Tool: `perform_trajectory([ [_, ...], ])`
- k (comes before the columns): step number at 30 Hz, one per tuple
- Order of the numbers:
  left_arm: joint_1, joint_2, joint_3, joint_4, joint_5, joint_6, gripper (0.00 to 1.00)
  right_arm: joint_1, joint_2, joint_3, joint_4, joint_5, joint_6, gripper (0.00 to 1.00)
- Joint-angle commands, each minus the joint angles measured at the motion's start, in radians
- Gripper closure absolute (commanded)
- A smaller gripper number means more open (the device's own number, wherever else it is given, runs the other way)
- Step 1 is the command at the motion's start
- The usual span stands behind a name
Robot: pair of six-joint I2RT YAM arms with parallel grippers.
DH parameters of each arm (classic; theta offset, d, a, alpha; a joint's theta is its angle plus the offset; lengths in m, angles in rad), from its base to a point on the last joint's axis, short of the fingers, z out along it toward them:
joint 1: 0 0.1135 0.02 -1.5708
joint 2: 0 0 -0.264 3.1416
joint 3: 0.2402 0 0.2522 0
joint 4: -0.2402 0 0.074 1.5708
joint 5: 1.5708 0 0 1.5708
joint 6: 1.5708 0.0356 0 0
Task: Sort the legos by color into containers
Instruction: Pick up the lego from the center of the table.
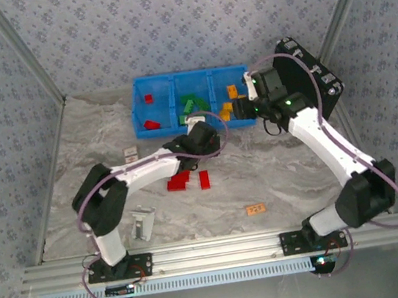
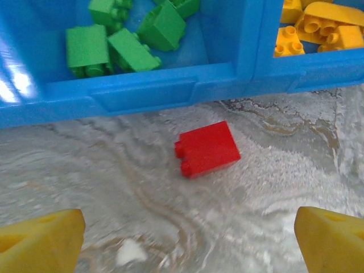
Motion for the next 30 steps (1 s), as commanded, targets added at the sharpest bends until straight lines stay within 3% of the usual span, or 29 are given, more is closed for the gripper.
perform_trajectory([
  [1, -0.010, 0.085, 0.097, -0.009, -0.048, -0.076, 0.06, -0.041, -0.108, -0.080, 0.063, -0.061, -0.017, 0.40],
  [11, -0.013, 0.257, 0.311, -0.138, -0.085, -0.071, 0.11, -0.176, -0.244, -0.233, 0.104, -0.211, 0.016, 0.40],
  [16, -0.003, 0.293, 0.331, -0.172, -0.078, -0.119, 0.17, -0.222, -0.250, -0.260, 0.148, -0.280, 0.036, 0.42],
  [30, 0.023, 0.367, 0.368, -0.207, -0.062, -0.147, 0.22, -0.269, -0.234, -0.280, 0.180, -0.318, 0.054, 0.42],
])
